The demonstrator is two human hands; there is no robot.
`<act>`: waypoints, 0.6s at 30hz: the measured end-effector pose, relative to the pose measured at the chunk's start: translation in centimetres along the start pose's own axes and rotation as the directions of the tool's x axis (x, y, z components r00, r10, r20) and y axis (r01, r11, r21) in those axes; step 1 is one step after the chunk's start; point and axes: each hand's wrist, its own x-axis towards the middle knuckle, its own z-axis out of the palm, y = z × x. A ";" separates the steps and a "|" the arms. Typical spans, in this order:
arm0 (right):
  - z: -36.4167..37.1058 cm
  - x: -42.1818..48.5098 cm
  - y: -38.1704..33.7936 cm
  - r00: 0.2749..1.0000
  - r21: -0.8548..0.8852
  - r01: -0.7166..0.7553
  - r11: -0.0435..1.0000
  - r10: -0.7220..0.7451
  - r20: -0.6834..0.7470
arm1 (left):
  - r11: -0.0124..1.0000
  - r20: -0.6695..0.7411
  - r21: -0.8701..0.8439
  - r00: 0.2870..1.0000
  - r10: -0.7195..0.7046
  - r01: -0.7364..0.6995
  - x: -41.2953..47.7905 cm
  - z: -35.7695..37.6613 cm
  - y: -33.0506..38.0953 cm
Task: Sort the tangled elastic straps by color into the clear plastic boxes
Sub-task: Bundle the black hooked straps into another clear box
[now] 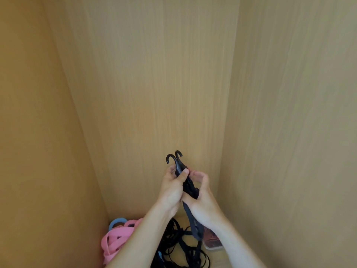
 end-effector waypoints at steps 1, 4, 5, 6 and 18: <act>0.3 0.0 0.1 1.000 -0.015 -0.026 1.000 0.026 0.003 | 0.998 -0.022 0.063 1.000 0.007 -0.005 -0.1 0.1 -0.3; 0.5 0.4 0.2 0.998 -0.176 -0.054 0.983 0.058 0.016 | 0.988 -0.065 0.148 0.998 -0.022 0.032 -0.1 -0.4 -1.3; 0.5 0.5 0.2 0.999 -0.254 -0.035 0.967 0.044 0.028 | 0.989 -0.062 0.131 0.996 -0.061 0.068 -0.2 -0.7 -1.4; 0.4 0.7 0.3 0.998 -0.314 -0.015 0.949 0.031 0.046 | 0.988 -0.040 0.104 0.993 -0.113 0.117 -0.2 -1.0 -1.3; -4.1 2.3 -0.1 0.976 -0.543 -0.040 0.839 0.148 0.157 | 0.406 0.245 0.880 0.968 0.057 -0.246 -0.7 -5.1 2.5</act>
